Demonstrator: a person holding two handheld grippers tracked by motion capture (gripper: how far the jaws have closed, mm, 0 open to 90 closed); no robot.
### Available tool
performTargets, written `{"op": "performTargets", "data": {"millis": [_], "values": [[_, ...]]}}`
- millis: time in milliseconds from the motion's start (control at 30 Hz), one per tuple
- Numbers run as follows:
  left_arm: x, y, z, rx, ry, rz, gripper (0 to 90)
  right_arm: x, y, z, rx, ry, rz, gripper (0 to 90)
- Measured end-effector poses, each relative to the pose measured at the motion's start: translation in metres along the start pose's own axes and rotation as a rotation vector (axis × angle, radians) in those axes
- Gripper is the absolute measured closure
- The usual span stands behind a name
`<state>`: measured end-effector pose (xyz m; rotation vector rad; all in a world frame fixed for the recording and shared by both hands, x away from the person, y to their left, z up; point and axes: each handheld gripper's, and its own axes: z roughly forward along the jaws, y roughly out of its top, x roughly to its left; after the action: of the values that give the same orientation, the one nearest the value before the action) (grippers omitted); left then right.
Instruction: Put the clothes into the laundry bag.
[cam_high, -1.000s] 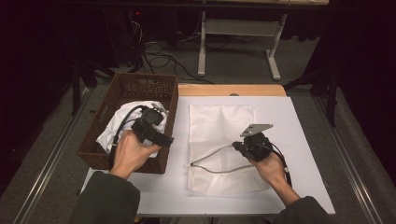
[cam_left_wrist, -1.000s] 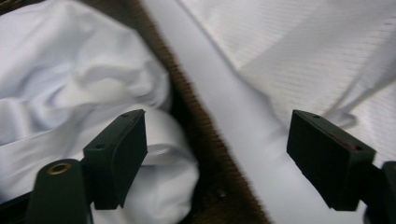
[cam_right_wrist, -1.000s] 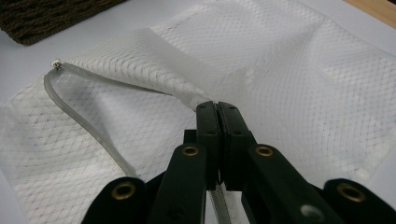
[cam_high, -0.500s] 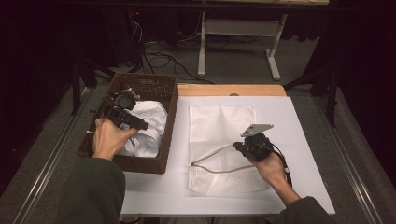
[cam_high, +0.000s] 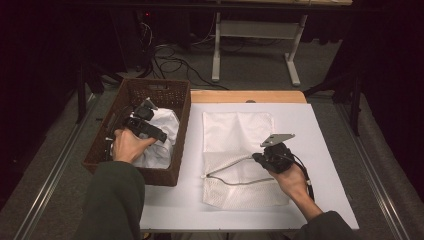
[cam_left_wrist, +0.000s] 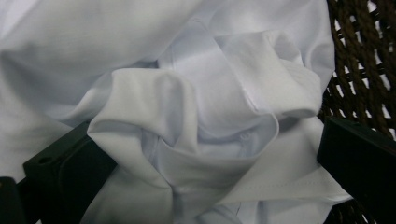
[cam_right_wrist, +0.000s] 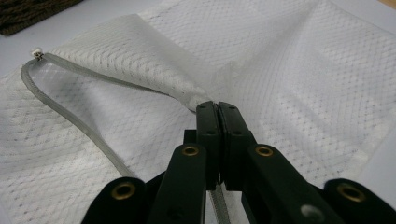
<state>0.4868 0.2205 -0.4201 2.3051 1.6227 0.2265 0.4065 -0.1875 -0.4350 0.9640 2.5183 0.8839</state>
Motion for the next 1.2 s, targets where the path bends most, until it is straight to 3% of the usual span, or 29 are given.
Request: {"op": "performTargets", "data": {"millis": [200,433,533,700,967,1200], "values": [[0.006,0.008,0.022,0.025,-0.019,-0.044,0.0,0.000,0.000,0.001,0.000,0.003,-0.004,89.2],[0.014,0.006,0.044,0.096,0.072,-0.034,0.0,-0.002,-0.003,0.006,0.007,0.008,0.007,89.1],[0.019,0.002,0.051,0.088,0.047,-0.069,0.0,-0.004,-0.003,0.006,0.002,0.007,0.005,89.1],[0.030,-0.003,0.061,0.124,0.009,-0.145,0.0,-0.006,-0.005,0.008,0.012,0.005,0.012,89.0],[0.025,-0.004,0.069,0.175,0.023,-0.125,0.0,-0.006,-0.008,0.010,0.011,0.007,0.014,89.0],[0.023,-0.005,0.073,0.192,0.028,-0.118,0.0,-0.003,-0.008,0.014,0.020,0.012,0.011,89.0]]}}
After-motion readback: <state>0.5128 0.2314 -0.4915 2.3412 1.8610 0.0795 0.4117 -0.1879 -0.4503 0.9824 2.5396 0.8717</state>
